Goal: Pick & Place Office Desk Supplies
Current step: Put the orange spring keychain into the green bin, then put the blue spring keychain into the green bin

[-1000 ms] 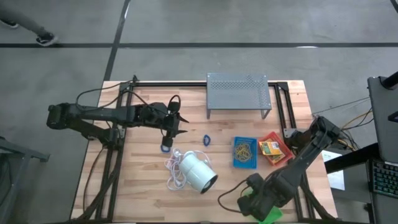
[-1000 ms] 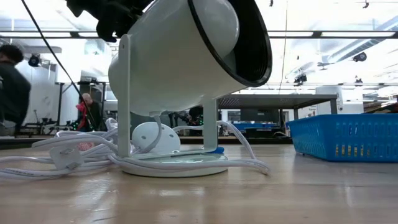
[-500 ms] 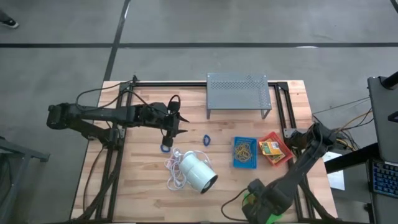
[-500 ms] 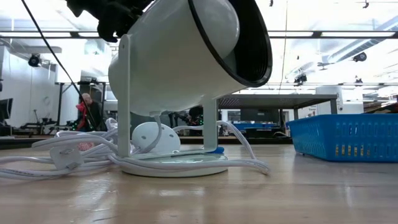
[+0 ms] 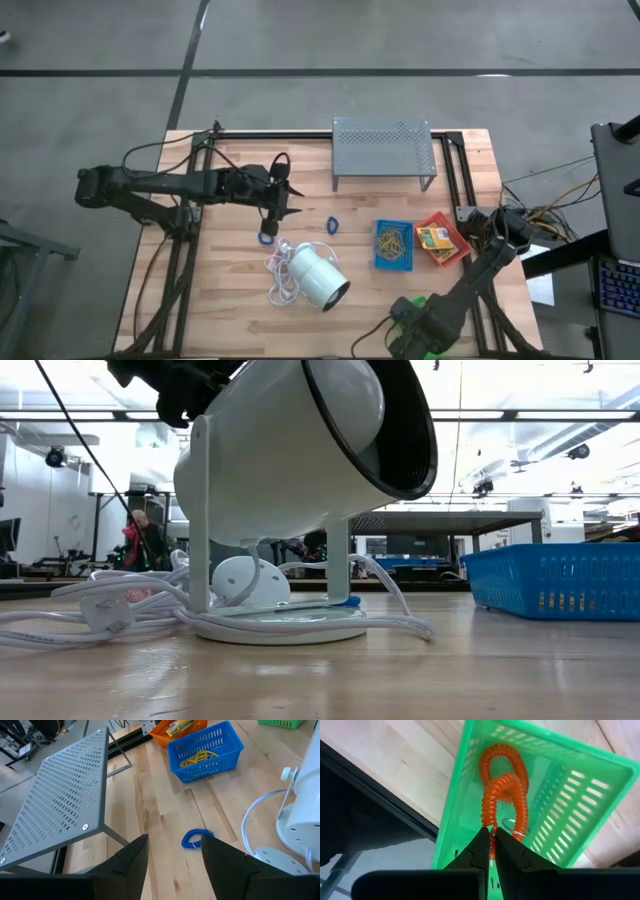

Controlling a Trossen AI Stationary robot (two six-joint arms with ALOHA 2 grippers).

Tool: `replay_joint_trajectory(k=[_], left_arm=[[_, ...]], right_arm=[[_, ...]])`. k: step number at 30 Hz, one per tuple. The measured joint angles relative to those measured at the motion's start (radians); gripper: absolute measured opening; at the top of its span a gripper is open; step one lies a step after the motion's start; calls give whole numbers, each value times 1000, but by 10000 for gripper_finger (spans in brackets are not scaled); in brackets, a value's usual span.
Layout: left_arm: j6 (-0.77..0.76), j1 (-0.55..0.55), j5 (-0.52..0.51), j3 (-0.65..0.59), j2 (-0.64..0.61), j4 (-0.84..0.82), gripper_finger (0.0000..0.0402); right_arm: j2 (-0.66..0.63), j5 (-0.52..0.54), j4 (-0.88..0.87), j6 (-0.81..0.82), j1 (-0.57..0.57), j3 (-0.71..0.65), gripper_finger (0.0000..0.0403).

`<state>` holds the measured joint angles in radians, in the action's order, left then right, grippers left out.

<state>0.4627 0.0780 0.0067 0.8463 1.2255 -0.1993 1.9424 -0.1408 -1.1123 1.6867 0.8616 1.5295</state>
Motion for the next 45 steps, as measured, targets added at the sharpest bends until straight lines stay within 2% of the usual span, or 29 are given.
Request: replay_joint_trajectory(k=[8,19,27,30,36,41,45], left_arm=[[0,0,0,0,0,0,184],[5,0,0,-1,0,-1,184],[9,0,0,-1,0,-2,184],[8,0,0,-1,0,-2,184],[9,0,0,-1,0,-4,184],[8,0,0,-1,0,-8,184],[8,0,0,-2,0,-11,184]], right_arm=[[2,16,30,11,-1,0,19],[0,40,19,14,0,-8,111],[-1,76,-22,3,0,2,138],[-5,127,-104,-23,1,36,138],[-8,306,-289,-24,5,141,126],[-9,451,-296,-48,2,201,115],[-9,506,-299,-66,-13,217,111]])
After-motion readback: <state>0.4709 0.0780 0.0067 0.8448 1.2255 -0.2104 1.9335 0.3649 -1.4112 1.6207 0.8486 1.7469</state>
